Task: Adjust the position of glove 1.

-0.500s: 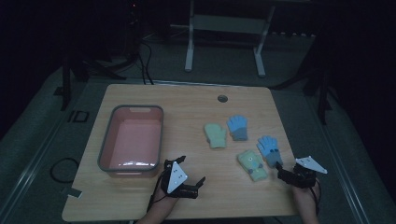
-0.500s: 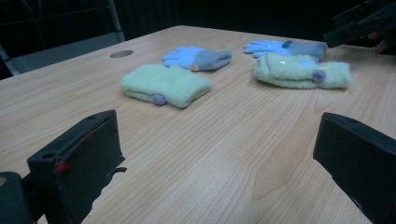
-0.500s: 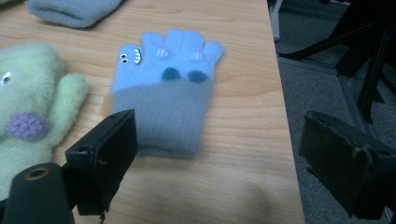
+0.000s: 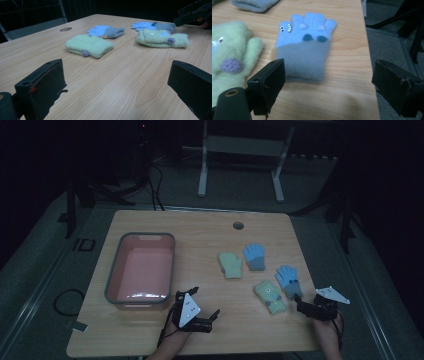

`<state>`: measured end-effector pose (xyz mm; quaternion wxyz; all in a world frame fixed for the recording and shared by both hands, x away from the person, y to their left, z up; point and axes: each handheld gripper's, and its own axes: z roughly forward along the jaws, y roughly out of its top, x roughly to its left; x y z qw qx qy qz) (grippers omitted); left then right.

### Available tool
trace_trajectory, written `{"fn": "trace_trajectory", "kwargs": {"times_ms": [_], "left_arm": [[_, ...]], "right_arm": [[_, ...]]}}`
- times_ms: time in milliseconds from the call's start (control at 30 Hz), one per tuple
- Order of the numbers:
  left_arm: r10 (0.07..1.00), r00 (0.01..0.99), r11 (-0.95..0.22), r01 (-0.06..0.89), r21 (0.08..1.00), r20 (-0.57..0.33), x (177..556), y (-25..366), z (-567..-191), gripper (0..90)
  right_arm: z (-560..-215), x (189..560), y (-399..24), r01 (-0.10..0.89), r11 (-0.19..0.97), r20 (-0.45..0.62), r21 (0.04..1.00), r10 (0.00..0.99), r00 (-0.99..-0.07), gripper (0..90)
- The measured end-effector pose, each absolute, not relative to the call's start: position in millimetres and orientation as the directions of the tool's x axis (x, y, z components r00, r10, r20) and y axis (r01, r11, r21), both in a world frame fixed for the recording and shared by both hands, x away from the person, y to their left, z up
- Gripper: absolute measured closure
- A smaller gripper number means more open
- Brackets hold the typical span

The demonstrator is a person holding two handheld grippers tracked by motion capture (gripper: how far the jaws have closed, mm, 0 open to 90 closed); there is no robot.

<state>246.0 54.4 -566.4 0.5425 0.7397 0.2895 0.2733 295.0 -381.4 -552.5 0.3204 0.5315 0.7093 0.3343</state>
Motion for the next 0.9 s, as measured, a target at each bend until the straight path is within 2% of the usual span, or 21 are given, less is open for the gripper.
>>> {"fn": "trace_trajectory", "kwargs": {"times_ms": [233,567,833,900], "left_arm": [[0.728,0.680,-0.239,0.129,0.962,0.089,245.9,54.9,-566.5,1.3],[0.729,0.677,-0.246,0.123,0.961,0.100,245.1,53.7,-566.6,1.3],[0.731,0.675,-0.248,0.124,0.961,0.101,244.9,53.4,-566.6,1.3],[0.730,0.676,-0.247,0.122,0.961,0.102,244.8,53.1,-566.6,1.3]], "right_arm": [[-549.0,295.8,-380.8,0.555,0.210,-0.086,0.805,0.967,-0.241,11.6],[-534.4,300.0,-374.8,0.559,0.267,-0.122,0.785,0.951,-0.284,11.6],[-503.9,301.2,-372.9,0.514,0.279,-0.142,0.811,0.946,-0.290,11.6],[-496.9,302.1,-373.1,0.524,0.262,-0.119,0.811,0.950,-0.290,14.8]]}}
